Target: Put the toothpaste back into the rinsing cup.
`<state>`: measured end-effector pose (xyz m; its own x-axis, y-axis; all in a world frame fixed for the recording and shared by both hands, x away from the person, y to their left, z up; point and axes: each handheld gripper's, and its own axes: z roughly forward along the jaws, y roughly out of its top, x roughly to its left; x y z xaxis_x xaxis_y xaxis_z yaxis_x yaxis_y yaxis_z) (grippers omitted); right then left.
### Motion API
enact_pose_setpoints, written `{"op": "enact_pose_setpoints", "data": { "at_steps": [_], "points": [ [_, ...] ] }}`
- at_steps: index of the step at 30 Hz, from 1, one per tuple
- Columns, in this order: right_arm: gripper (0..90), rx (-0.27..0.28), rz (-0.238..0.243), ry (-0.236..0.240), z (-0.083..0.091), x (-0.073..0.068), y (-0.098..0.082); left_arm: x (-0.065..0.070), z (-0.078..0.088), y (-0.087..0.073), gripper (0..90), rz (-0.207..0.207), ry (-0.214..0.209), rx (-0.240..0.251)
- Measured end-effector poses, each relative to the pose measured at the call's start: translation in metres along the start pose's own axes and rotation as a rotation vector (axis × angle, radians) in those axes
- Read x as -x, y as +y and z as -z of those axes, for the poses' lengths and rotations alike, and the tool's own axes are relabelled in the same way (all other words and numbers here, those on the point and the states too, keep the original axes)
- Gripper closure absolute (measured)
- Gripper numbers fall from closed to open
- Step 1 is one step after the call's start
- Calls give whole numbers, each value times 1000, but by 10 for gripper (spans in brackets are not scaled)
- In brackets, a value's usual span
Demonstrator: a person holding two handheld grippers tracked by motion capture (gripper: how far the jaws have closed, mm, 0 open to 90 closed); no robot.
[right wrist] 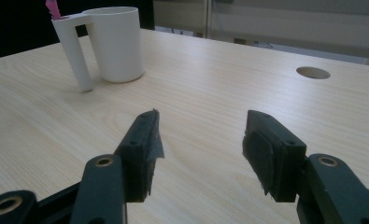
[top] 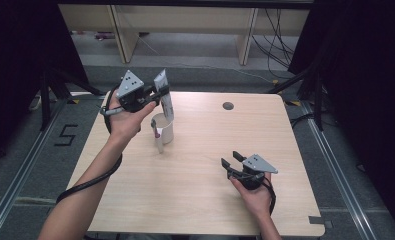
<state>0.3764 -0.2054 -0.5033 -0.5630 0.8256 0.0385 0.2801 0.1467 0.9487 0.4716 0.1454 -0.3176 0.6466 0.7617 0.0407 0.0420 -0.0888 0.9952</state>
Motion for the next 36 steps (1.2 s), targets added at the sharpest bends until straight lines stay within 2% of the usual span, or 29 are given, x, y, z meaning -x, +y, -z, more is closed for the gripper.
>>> {"op": "enact_pose_setpoints", "data": {
  "at_steps": [6, 7, 9, 11, 14, 15, 16, 18, 20, 22, 23, 24, 26, 27, 28, 29, 31, 32, 33, 36],
  "points": [
    [461, -2, -14, 9, -1, -1, 0, -3, -2, -1, 766, -4, 6, -4],
    [461, 5, 8, -4, -1, 1, 0, -3, -2, -1, 766, -3, 6, -5],
    [461, 1, -1, 0, -1, 0, -1, -4, -3, -2, 766, -7, 9, -7],
    [461, 9, 15, -6, -1, 1, 0, -5, -3, -3, 766, -7, 11, -9],
    [461, -2, -29, -6, 0, -2, 0, -6, -3, -4, 766, -10, 16, -10],
    [460, 9, 3, -8, 0, 1, 0, -5, -2, -5, 766, 4, 16, -21],
    [460, -1, -6, -8, 0, 0, -1, -7, -3, -5, 766, -10, 17, -12],
    [459, -5, -21, 1, 0, -1, -1, -8, -3, -6, 766, -6, 20, -15],
    [458, 4, 18, -6, -1, 1, -1, -10, -3, -7, 766, -7, 26, -15],
    [458, 3, 22, -8, -1, 1, -1, -12, -3, -8, 766, -5, 29, -15],
    [457, 8, 20, -9, -1, 1, -1, -12, -3, -9, 766, 14, 31, -24],
    [457, 8, 20, -9, -1, 1, -1, -13, -3, -9, 766, -3, 32, -15],
    [457, 3, 20, -7, -1, 2, -1, -14, -3, -10, 766, 15, 36, -25],
    [457, 3, 21, -8, -1, 2, -1, -16, -3, -10, 766, -2, 36, -18],
    [457, -2, -10, 1, -1, 0, -1, -16, -4, -10, 766, -2, 37, -16],
    [458, -8, -15, -7, 0, 0, -1, -17, -4, -11, 766, -3, 40, -19],
    [458, 2, -3, -3, -1, 1, -1, -18, -4, -12, 766, 1, 43, -21],
    [458, 12, 21, -15, -1, 2, -1, -18, -3, -12, 766, 20, 46, -29],
    [458, 6, 0, -11, 0, 1, -1, -20, -4, -13, 766, 2, 47, -19],
    [457, 12, 14, -13, 0, 2, -1, -22, -4, -14, 766, 0, 50, -21]
  ]
}}
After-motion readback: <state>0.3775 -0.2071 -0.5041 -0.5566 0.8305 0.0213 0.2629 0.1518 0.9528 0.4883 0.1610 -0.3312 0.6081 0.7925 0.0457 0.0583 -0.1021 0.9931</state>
